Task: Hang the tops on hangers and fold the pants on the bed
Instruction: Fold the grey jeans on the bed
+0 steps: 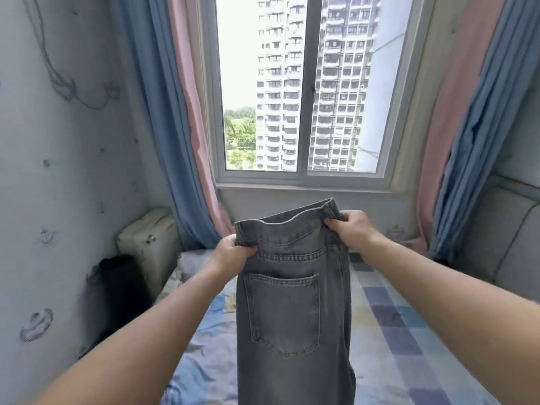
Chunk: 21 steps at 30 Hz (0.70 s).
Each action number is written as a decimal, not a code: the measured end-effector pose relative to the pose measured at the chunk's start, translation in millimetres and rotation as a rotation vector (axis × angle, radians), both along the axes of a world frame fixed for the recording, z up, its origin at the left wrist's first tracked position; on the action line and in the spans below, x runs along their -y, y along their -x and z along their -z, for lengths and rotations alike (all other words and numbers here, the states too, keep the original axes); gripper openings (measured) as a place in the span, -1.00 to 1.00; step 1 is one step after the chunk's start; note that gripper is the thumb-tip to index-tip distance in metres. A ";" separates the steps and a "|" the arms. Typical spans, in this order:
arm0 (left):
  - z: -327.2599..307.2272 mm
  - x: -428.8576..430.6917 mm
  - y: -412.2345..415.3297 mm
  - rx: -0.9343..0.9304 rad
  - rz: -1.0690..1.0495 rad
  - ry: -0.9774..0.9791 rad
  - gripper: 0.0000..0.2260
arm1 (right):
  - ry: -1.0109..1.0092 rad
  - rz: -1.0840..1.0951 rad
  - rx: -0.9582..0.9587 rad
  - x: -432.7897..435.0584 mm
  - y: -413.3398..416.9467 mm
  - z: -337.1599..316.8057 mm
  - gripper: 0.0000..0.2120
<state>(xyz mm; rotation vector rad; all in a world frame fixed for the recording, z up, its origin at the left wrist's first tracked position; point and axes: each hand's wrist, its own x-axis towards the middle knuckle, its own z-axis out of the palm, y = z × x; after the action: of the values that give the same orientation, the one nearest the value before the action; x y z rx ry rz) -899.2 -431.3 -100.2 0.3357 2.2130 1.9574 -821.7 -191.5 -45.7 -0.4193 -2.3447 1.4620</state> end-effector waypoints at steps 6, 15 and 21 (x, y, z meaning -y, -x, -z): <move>149.4 -43.8 138.6 0.226 -0.057 0.039 -0.72 | 0.027 0.041 0.222 -47.5 167.5 174.2 -0.82; 388.1 -93.2 346.6 0.327 -0.203 0.217 -0.82 | 0.017 0.166 0.275 -88.4 376.5 412.4 -0.82; 512.7 -108.6 394.4 0.412 -0.254 0.409 -0.29 | 0.030 0.172 0.401 -87.1 414.7 526.8 -0.52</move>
<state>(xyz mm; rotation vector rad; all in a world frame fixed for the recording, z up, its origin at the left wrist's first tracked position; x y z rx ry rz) -1293.6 -322.7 -612.9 -0.3847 2.3671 1.4416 -1236.3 -104.4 -572.5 -0.9764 -2.5060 1.4381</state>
